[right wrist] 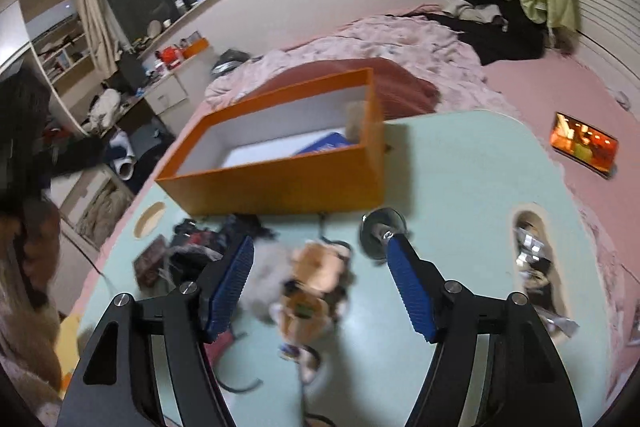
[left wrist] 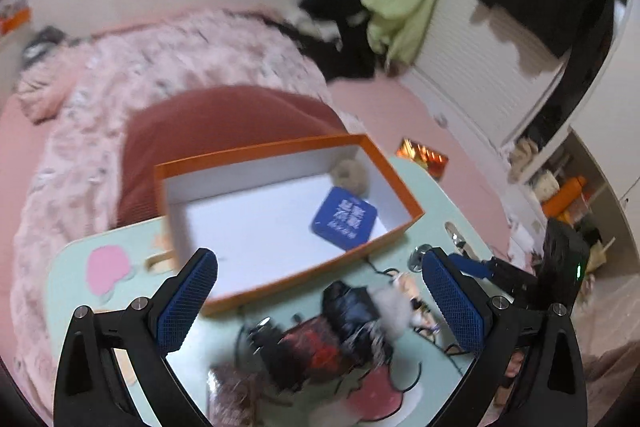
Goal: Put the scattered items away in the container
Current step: 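Grasp the round metal stand in the box with the right gripper, place it on the table, then reach into the box and grasp the blue tin with the left gripper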
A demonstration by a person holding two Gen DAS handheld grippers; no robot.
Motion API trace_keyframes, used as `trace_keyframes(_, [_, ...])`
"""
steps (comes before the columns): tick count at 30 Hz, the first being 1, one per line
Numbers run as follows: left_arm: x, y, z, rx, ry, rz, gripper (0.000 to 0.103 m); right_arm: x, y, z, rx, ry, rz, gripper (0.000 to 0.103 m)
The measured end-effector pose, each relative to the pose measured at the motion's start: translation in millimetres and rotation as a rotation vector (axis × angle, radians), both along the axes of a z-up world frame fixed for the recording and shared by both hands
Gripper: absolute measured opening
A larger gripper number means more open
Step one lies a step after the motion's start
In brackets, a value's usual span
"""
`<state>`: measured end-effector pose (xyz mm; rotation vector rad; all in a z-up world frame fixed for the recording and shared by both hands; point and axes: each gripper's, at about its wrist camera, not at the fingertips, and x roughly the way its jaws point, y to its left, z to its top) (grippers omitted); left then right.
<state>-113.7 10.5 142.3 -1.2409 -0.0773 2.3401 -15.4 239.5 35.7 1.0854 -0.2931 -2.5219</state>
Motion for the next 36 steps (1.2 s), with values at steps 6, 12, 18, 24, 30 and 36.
trace_keyframes(6, [-52.4,51.8,-32.2,-0.151,-0.121,-0.095,0.094,1.2,1.3,-19.4,0.039,-0.037,-0.012,0.070])
trace_keyframes(12, [-68.0,79.1,-54.9,-0.198,-0.191,-0.175,0.090,2.1,9.1,-21.8,-0.014,-0.049,-0.014,0.070])
trace_keyframes(18, [-81.3,91.2,-58.6,-0.157,-0.266,-0.200,0.088,-2.2,17.0,-26.6,-0.069,-0.080,-0.019,0.070])
trace_keyframes(24, [-92.2,115.9,-62.2,-0.178,-0.327,-0.251,0.088,-1.9,16.5,-27.2,-0.079,-0.087,-0.017,0.070])
trace_keyframes(30, [-94.6,138.1,-86.5,-0.369,-0.346,-0.277,0.088,0.8,15.3,-27.2,-0.078,-0.087,-0.017,0.070])
trace_keyframes(36, [-103.2,121.0,-101.7,-0.303,-0.437,-0.256,0.081,-0.7,18.2,-29.0,-0.095,-0.093,-0.026,0.070])
